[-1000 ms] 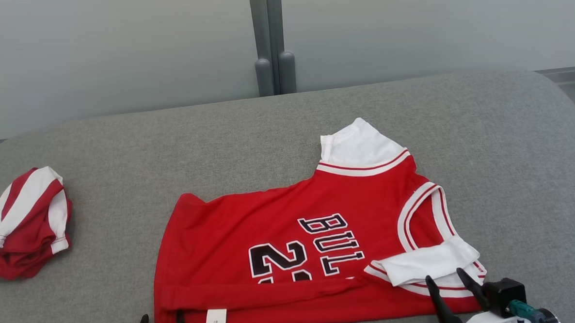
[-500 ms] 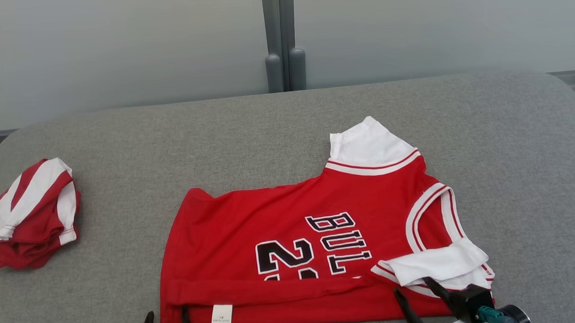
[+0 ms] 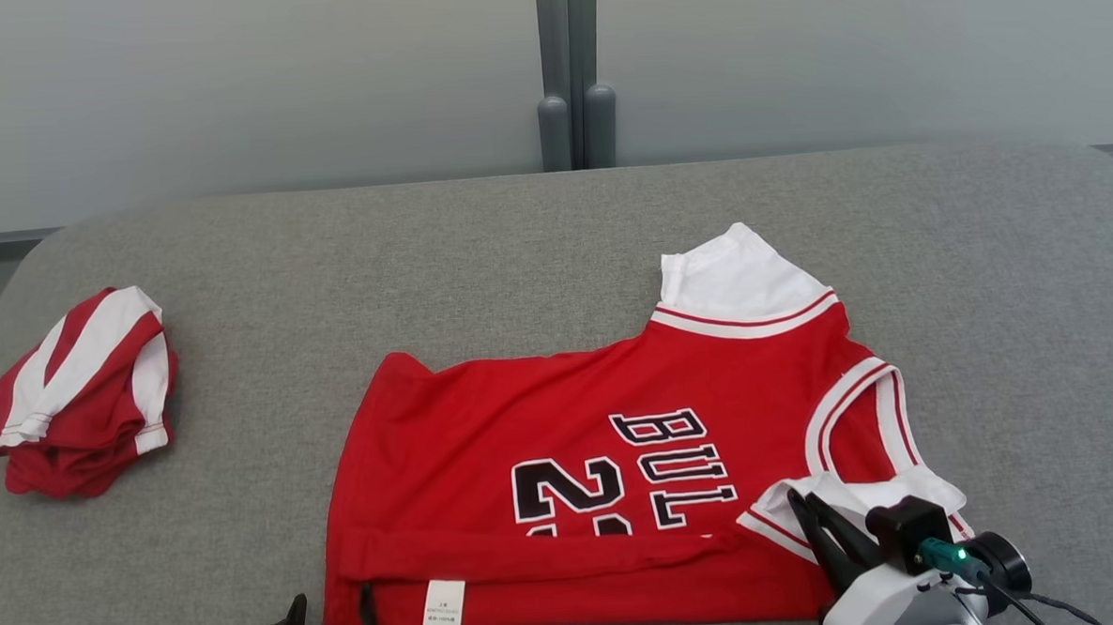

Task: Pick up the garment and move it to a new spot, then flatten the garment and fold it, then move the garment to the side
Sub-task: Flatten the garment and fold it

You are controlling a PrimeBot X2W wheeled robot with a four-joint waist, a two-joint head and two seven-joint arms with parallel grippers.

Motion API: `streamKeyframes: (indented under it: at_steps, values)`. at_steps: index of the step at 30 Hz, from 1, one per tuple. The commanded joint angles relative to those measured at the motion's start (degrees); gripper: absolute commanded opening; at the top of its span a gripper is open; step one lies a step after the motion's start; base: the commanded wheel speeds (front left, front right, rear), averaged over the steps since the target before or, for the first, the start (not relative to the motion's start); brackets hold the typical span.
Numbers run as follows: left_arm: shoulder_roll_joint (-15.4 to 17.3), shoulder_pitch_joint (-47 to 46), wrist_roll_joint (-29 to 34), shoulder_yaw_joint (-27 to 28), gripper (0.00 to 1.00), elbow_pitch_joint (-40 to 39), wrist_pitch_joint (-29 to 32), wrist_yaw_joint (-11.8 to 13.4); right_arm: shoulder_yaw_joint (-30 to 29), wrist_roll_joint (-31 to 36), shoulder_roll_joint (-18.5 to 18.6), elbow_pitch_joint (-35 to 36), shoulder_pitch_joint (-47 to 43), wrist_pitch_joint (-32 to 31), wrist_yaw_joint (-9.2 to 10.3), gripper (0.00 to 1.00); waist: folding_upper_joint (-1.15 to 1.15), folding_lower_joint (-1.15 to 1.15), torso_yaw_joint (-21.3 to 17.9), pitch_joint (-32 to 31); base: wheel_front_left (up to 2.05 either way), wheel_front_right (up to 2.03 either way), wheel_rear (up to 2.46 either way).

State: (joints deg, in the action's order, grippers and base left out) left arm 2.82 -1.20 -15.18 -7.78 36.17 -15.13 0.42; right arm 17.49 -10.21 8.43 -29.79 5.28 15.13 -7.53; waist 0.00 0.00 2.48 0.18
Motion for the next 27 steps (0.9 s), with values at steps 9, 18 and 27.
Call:
streamKeyframes:
  at_steps: [9, 18, 27]
  values:
    - [0.2, -1.7, -1.0, -1.7, 1.00, -0.3, 0.0, -0.1, 2.6, 1.5, 2.0, -7.6, 11.8, -0.2, 0.09, 1.00, 0.00, 0.00, 1.9, 1.1, 0.00, 0.00, 0.00]
    - [0.2, -3.4, -1.1, -2.4, 1.00, -1.4, 0.0, 0.4, -1.3, 2.4, 0.6, -7.6, 16.7, 0.1, 0.09, 1.00, 0.00, 0.00, 2.0, 2.0, 0.00, 0.00, 0.00]
    - [0.2, -1.9, -0.9, -1.1, 1.00, -3.0, 0.0, 0.4, -4.1, 0.5, 1.2, -1.1, 8.5, 0.1, 0.09, 1.00, 0.00, 0.00, -0.3, 1.0, 0.00, 0.00, 0.00]
